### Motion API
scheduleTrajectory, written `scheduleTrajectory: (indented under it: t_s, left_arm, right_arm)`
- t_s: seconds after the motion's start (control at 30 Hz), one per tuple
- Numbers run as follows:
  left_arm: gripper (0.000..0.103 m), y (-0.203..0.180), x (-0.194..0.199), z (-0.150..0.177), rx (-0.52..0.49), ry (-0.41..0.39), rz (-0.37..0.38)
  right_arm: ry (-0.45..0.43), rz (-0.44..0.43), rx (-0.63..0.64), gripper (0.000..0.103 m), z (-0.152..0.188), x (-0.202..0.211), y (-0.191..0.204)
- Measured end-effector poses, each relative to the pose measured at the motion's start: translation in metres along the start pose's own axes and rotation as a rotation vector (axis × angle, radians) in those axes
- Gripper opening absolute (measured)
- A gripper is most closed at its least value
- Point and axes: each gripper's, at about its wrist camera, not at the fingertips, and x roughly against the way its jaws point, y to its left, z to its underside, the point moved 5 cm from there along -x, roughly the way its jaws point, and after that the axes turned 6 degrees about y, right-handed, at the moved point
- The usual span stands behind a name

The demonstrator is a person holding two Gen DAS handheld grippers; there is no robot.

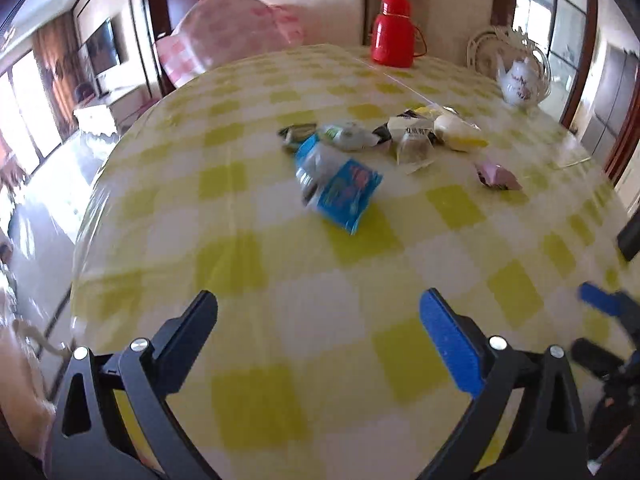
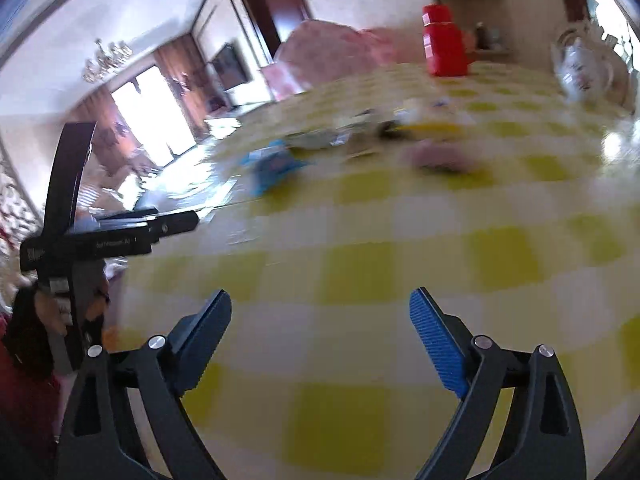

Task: Organize snacks
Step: 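Move both open grippers back over the snack pile, then grasp the blue cartoon packet with the left gripper while the right grasps the pink wafer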

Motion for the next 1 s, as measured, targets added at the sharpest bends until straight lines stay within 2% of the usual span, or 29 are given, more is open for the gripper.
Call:
scheduleTrajectory:
  t_s: [0.1,0.2,0.27,0.47,0.67,0.8,0.83,0.9,0.97,1.0]
  left_arm:
    - [0.101,-0.006,-0.024,-0.023,-0.033,0.016,-0.01]
    - [0.101,-0.012,-0.048,-0.038,-0.071,0.033,-0.03]
    - [0.101,-0.012,-0.057,-0.044,-0.08,0.03,-0.04]
    - [0.101,-0.002,-0.087,-0.059,-0.06,0.031,-0.045]
    - [0.101,0.003,-0.103,-0.068,-0.032,0.076,0.036]
    - [0.101,0.001,-0.106,-0.076,-0.039,0.058,0.045]
    - [0.101,-0.001,-0.109,-0.078,-0.045,0.063,0.046]
    - [0.101,-0.003,-0.112,-0.081,-0.056,0.067,0.047]
    - [0.101,-0.006,-0.115,-0.084,-0.072,0.071,0.046]
    - [0.101,-0.008,-0.116,-0.084,-0.079,0.076,0.044]
  right_arm:
    - [0.013,0.059,-0.011,0.088,-0.015,-0.006,-0.039]
    - [0.044,0.077,-0.04,0.088,-0.038,-0.026,-0.076]
    - [0.057,0.106,-0.013,0.088,-0.055,-0.047,-0.093]
    - [0.133,0.121,0.17,0.088,-0.093,-0.088,-0.105]
    - [0.205,0.088,0.302,0.088,-0.122,-0.129,-0.103]
    - [0.221,0.081,0.387,0.086,-0.128,-0.143,-0.089]
    - [0.224,0.063,0.406,0.079,-0.127,-0.143,-0.085]
    - [0.22,0.028,0.42,0.055,-0.126,-0.138,-0.081]
    - [0.218,0.01,0.395,0.022,-0.121,-0.132,-0.078]
    - [0.216,0.019,0.385,0.022,-0.118,-0.128,-0.078]
